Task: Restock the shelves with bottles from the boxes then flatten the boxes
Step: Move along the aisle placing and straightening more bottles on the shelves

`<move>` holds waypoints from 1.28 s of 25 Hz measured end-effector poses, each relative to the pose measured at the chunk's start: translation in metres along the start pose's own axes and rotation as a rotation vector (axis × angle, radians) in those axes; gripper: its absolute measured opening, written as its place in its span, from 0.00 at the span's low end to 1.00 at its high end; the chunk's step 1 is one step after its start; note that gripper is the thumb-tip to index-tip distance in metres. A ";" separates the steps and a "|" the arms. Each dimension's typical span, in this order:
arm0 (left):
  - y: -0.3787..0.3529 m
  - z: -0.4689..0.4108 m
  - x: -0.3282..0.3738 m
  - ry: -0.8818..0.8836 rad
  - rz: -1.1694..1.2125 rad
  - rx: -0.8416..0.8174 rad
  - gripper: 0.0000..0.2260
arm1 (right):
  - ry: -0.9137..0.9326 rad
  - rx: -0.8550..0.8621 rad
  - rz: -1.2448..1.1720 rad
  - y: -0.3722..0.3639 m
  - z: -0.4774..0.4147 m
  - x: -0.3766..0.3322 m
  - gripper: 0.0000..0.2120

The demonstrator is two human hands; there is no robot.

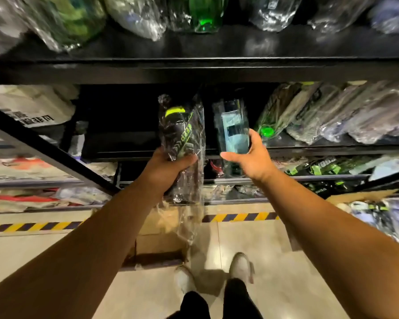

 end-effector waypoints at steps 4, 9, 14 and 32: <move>0.013 -0.023 -0.003 -0.005 -0.011 0.003 0.12 | 0.092 0.128 0.054 0.000 -0.038 0.004 0.48; 0.019 -0.039 -0.017 0.037 0.015 0.017 0.17 | 0.110 0.268 0.091 -0.005 -0.071 0.013 0.39; 0.012 -0.041 -0.027 0.111 0.150 -0.008 0.14 | 0.022 0.416 0.253 -0.002 -0.088 0.024 0.50; -0.005 -0.082 -0.004 -0.146 0.071 0.147 0.25 | 0.021 0.524 0.471 0.007 -0.103 0.069 0.40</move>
Point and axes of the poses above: each hand's wrist, its own z-axis away from the middle knuckle, its own y-axis out of the back of the hand, x = y × z, the point moved 3 cm from there along -z, towards the middle knuckle, and after that the axes turned 12 degrees about -x, right-handed, at the moved point
